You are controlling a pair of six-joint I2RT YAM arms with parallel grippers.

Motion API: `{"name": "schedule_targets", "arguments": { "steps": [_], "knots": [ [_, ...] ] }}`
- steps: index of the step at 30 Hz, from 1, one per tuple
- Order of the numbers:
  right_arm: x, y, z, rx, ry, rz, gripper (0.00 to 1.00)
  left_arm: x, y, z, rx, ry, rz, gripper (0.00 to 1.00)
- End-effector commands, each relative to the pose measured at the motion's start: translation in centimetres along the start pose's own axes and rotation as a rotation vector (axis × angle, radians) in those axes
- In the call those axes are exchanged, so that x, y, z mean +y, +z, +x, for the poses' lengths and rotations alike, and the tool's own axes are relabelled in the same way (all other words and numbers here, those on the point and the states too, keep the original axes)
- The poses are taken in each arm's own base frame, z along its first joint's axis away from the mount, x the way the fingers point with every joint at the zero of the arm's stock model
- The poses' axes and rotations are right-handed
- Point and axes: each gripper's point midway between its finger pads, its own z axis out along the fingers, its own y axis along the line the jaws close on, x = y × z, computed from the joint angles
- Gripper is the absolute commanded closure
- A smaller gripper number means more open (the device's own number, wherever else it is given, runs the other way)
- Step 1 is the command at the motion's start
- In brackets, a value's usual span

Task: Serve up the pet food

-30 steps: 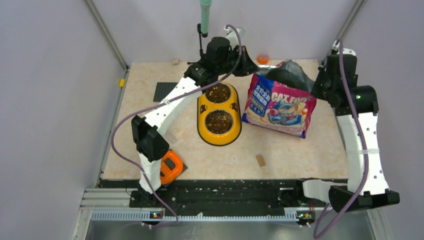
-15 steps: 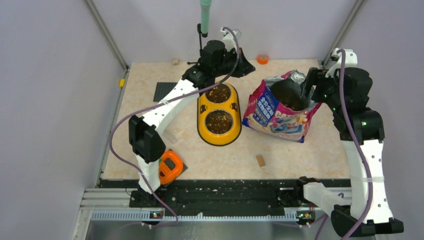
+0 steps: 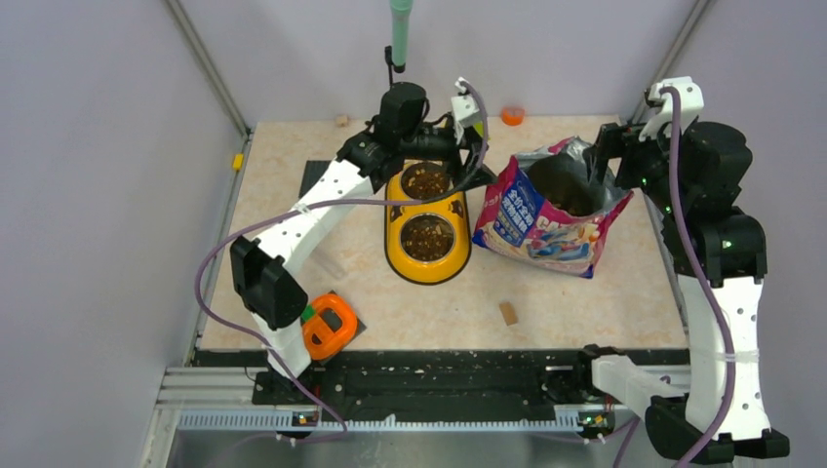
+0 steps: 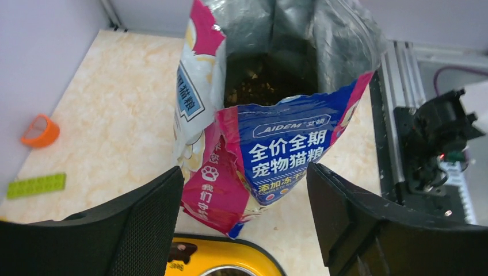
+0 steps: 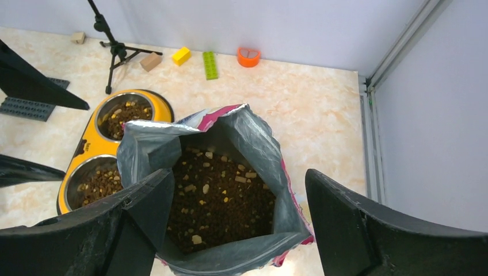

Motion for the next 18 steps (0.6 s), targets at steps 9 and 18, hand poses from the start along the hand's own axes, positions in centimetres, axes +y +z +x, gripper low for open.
{"name": "schedule_targets", "arguments": {
  "steps": [9, 18],
  "knots": [
    [-0.3, -1.5, -0.6, 0.087, 0.031, 0.021, 0.06, 1.2, 4.5, -0.1, -0.072, 0.395, 0.169, 0.15],
    [-1.7, -3.7, 4.3, 0.272, 0.009, 0.102, 0.05, 1.0, 7.6, -0.8, -0.142, 0.253, 0.219, 0.30]
  ]
}}
